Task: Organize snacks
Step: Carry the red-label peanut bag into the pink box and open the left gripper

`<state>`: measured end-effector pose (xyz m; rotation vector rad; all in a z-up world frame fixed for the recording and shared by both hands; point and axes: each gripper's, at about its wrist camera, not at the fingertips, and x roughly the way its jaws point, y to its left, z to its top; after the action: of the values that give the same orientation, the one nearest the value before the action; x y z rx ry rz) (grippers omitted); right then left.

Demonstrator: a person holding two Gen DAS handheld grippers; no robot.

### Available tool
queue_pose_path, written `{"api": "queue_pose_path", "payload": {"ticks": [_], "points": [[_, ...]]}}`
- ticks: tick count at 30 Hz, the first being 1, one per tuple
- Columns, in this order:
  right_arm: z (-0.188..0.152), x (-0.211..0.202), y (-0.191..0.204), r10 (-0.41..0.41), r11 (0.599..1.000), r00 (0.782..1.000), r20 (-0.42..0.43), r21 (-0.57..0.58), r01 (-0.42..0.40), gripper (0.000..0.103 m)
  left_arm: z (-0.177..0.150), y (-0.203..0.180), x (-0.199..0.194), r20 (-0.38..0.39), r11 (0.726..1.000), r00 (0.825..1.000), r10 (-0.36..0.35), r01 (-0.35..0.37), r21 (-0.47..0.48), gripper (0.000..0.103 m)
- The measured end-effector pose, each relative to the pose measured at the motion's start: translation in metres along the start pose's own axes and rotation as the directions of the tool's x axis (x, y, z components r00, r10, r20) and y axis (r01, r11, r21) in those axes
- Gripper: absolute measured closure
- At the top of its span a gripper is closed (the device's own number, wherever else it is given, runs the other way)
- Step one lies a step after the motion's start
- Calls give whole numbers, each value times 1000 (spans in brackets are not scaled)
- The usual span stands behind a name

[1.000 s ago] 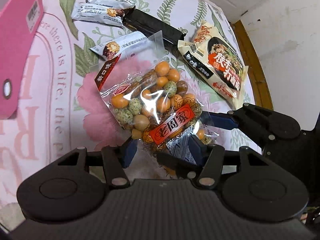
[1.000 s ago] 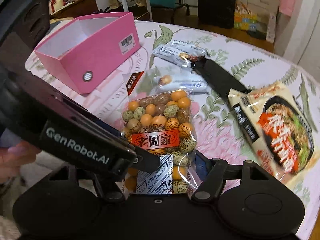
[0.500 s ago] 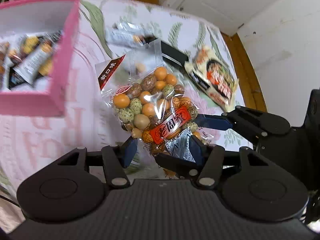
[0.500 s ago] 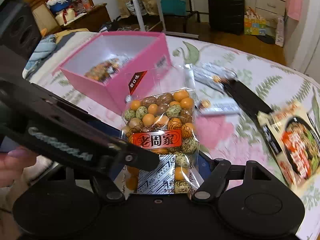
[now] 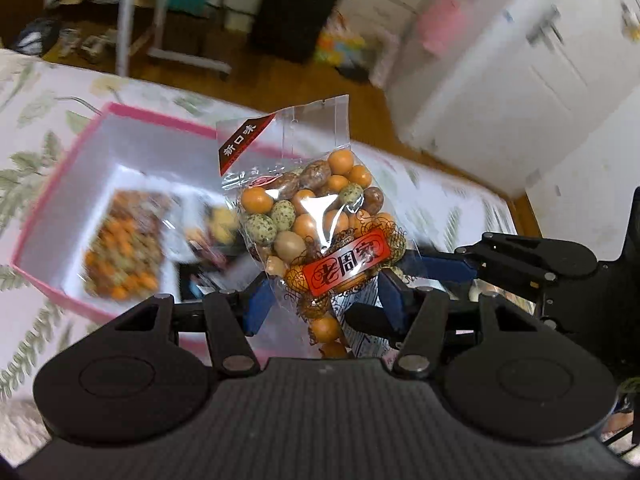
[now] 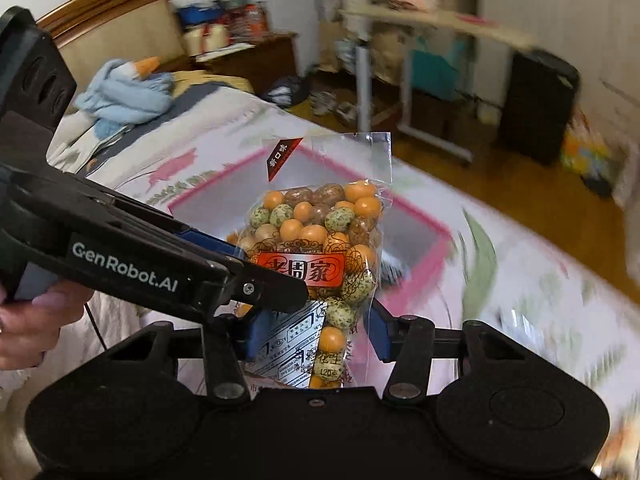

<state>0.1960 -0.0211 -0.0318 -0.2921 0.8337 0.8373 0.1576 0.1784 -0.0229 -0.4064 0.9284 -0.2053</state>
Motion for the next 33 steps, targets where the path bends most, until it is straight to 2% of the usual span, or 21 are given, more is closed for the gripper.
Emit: {"api": "queue_pose_path", "payload": {"ticks": [3,6,12,15,19,21,23,26,29,33], "points": [[20,31,0,11,994,1000,-26,-108,-13,47,7,25,11,48,998,998,33,-30,-55,48],[30,58,2,19,976,998,-65,-213,-33,47,10,48,28,39,991,998,56,-51,-120,48],[29,89,6,74,933,992,-102,-344,-105,47,7,85,61,-64,969,997,31,-46,-244,47],[27,97,9,101,913,985,-139,-380,-148,46,5,92,71,-118,964,992,52,-81,-255,47],[23,101,9,170,883,971,-169,-412,-226,40,4,88,75,-185,978,978,93,-125,-166,45],[21,104,5,200,884,960,-195,-388,-263,37,6,85,78,-227,988,969,102,-124,-87,43],[18,104,3,213,898,960,-181,-351,-266,35,6,85,75,-228,990,966,123,-136,-45,40],[10,94,0,190,920,970,-151,-316,-230,31,8,81,65,-222,980,954,200,-193,52,39],[4,73,-7,162,949,982,-93,-257,-181,31,9,78,51,-170,961,949,265,-247,120,39],[-6,29,-21,113,985,993,-24,-125,-115,31,10,64,32,-140,965,961,240,-220,145,39]]}}
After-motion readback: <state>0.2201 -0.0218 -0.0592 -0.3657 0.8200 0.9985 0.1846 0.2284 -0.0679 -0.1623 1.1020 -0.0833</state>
